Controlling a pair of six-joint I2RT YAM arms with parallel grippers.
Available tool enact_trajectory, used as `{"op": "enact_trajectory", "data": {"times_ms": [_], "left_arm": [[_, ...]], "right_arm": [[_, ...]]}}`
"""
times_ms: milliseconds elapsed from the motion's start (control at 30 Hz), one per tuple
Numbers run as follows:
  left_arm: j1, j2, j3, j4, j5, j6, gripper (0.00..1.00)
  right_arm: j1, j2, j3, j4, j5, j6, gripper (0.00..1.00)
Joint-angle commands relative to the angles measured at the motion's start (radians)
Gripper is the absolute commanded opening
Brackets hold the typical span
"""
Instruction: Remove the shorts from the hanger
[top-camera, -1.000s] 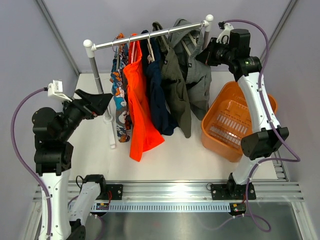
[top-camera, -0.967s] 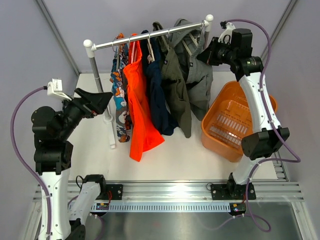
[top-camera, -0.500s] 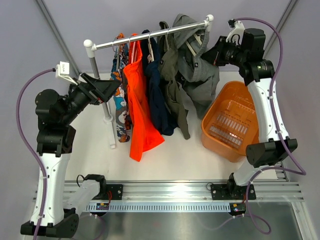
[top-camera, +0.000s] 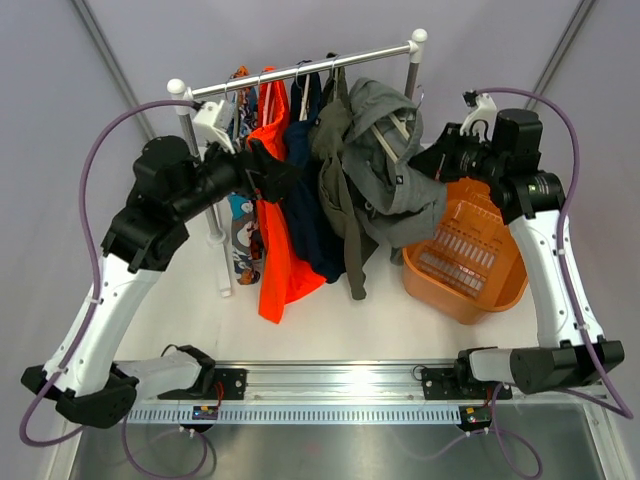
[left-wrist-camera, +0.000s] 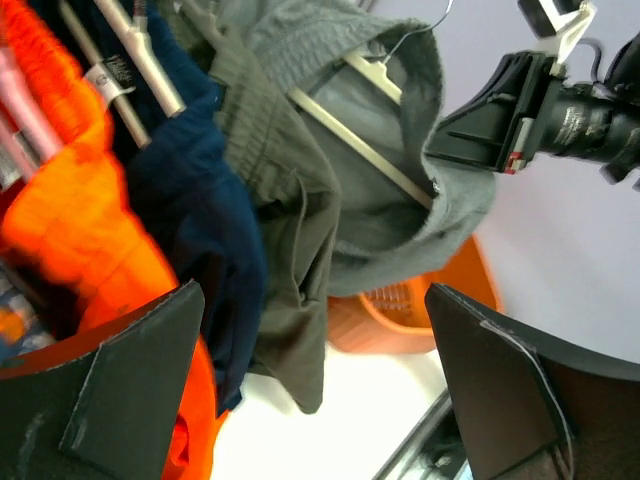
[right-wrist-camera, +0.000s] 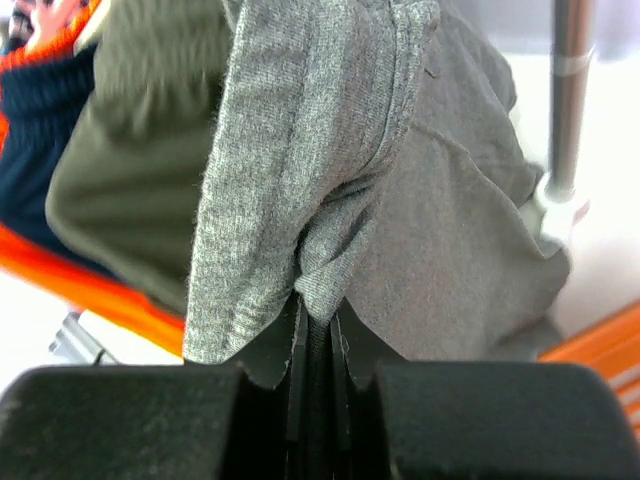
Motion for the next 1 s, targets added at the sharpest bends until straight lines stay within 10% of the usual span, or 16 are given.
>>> {"op": "enact_trajectory", "data": {"times_ms": [0, 400, 733, 967], "left_arm": [[-0.101, 0.040, 0.057, -0.010, -0.143, 0.186, 0.99], [-0.449, 0.282, 0.086, 0.289, -0.438, 0.562, 0.90], [-0.466, 0.502, 0.168, 0.471, -0.602, 0.612, 0.73], [-0.462, 0.557, 0.244, 0.496, -0.745, 0.656, 0.25]], "right_arm": [[0.001, -0.122, -0.064, 0.047, -0.077, 0.046, 0.00], [0.000, -0.396, -0.274, 0.051, -0.013, 0.176, 0.00], [0.000, -0.511, -0.319, 0.019, -0.031, 0.204, 0.00], [0.000, -0.568, -0.337, -0.021, 0.007, 0.173, 0.00]]}}
